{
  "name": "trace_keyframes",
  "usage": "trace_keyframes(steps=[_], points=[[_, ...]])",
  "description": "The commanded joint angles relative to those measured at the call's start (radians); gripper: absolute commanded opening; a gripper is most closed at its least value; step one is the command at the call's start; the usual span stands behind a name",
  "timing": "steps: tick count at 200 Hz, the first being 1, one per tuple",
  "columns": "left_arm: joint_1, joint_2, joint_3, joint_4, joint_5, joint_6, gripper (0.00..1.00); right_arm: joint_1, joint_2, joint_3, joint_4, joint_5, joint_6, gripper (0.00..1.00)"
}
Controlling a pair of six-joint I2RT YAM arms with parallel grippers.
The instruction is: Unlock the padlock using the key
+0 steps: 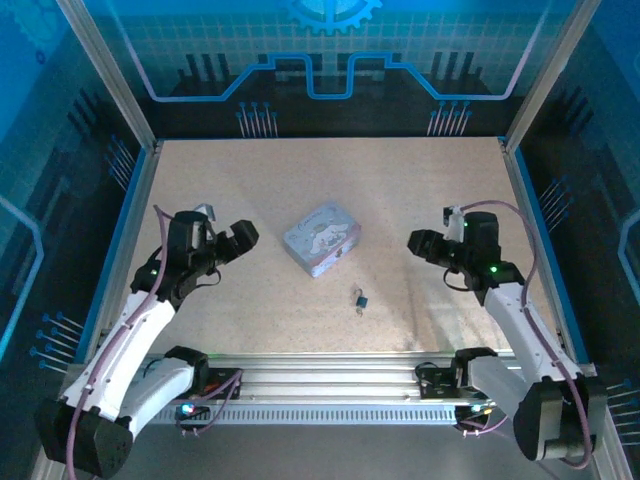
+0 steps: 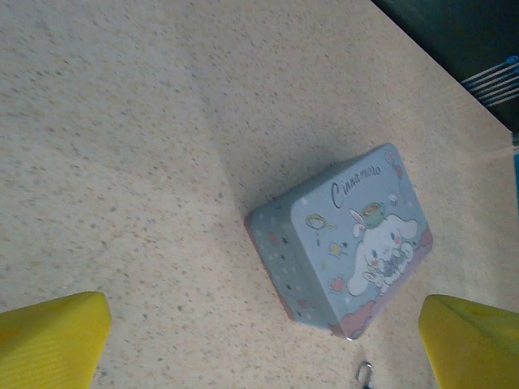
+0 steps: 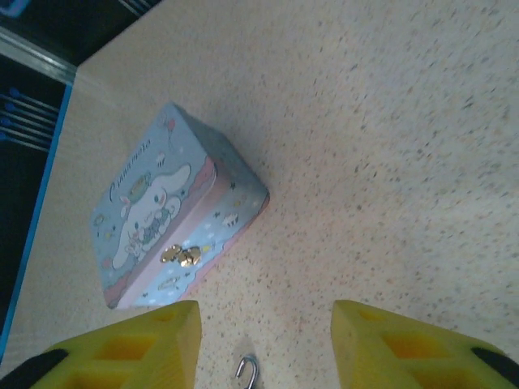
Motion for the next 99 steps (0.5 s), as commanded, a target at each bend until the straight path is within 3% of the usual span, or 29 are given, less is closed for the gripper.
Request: trace_keyframes(steps=[1,36,84,99], points=[[0.028,-0.026,0.019,-0.050,-0.099,0.036,0.99,-0.080,-0.031,0.000,0.005,-0.021,-0.020,0.50],[0.044,-0.045,-0.011,0.006,-0.175,0.092,0.99,-0.185,-0.054,-0.022,0.056,-0.023,-0.013,0.66],[0.050,-0.057,-0.094,0.169,-0.340,0.239,0.99,-0.284,-0.009,-0.059,0.175,0.013,-0.033,1.00],[0.061,-0.048,-0.117,0.221,-0.353,0.284,0.99,-0.289,0.017,-0.063,0.209,0.041,-0.075,1.00]])
